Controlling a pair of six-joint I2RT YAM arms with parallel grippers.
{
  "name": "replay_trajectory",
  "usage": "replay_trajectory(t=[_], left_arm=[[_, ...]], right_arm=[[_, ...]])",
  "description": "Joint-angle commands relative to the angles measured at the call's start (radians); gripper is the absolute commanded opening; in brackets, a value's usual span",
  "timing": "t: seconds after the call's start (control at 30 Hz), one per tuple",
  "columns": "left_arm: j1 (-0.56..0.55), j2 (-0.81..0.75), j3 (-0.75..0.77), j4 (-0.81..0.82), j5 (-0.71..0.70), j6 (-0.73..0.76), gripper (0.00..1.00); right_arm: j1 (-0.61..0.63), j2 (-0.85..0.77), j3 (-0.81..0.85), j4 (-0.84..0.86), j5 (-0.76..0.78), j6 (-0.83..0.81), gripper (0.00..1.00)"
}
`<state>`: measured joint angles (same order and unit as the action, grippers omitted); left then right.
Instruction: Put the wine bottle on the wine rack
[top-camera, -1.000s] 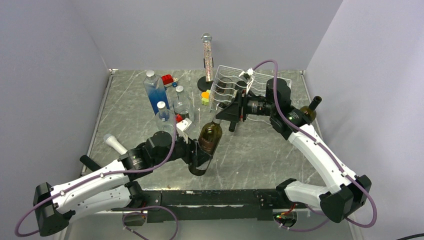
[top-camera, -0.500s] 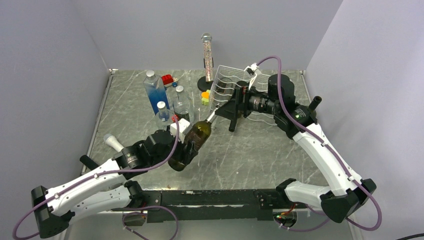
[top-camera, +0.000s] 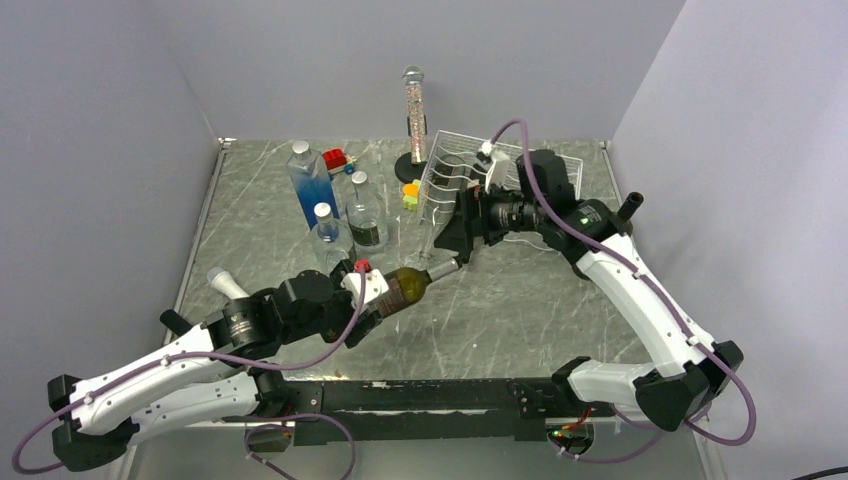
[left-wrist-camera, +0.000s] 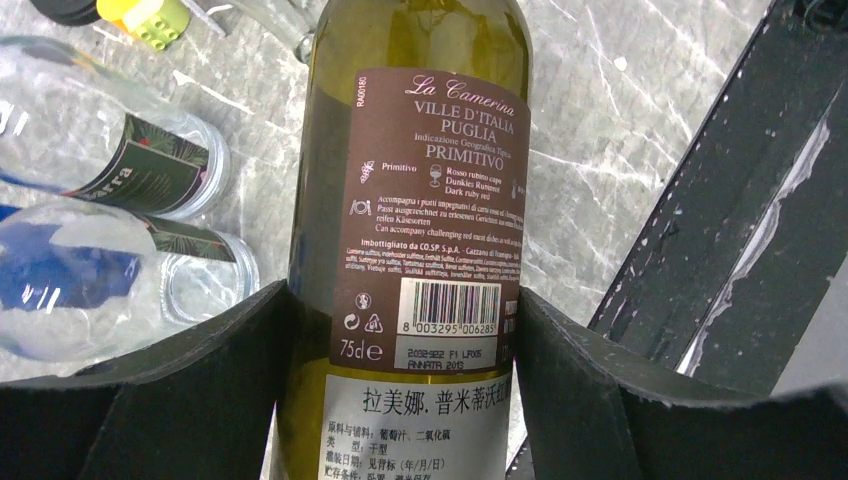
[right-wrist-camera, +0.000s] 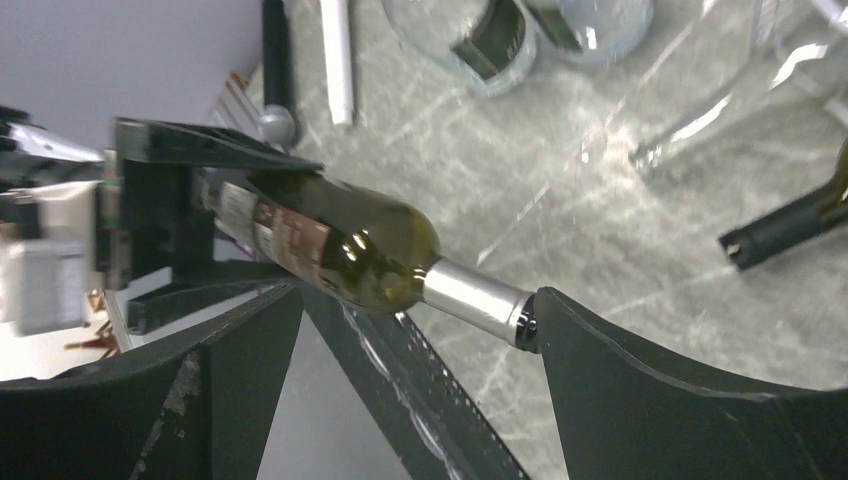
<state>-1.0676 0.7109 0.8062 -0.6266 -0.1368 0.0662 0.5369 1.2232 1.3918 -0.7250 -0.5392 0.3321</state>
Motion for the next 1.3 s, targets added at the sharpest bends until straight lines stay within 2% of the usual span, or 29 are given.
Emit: replay_trajectory(t=[0.0,0.2,0.37,0.53,0.83,1.03,1.27], left_arm=[[-0.047,0.023,0.02,0.11,-0.033,0.085,0.01],[-0.056,0.067,-0.015,0.138,-0.039,0.18,0.01],[-0.057,0.037,-0.04,0.163,-0.011,0.249,0.01],[-0.057,0.006,-0.044,0.168,0.059,0.325,0.01],[-0.057,-0.016,-0.018,0.088,0.178,0.466,0.01],[-0.057,-0.065,-0.008,0.062,0.208,0.497,0.01],[-0.057,-0.113,-0.005,0.039,0.213,0.51,0.01]], right_arm=[[0.016,-0.037,-0.103,0.022,-0.016,0.023,0.9],[0.036,-0.044,-0.141,0.017,-0.012,-0.012,0.9],[0.043,-0.07,-0.201,0.025,-0.109,-0.088,0.94],[0.07,-0.067,-0.243,0.023,-0.14,-0.152,0.96],[0.234,-0.001,-0.203,0.008,-0.099,-0.279,0.97],[0.35,0.062,-0.204,-0.062,-0.081,-0.364,0.96],[0.407,0.113,-0.242,-0.064,-0.058,-0.389,0.95]])
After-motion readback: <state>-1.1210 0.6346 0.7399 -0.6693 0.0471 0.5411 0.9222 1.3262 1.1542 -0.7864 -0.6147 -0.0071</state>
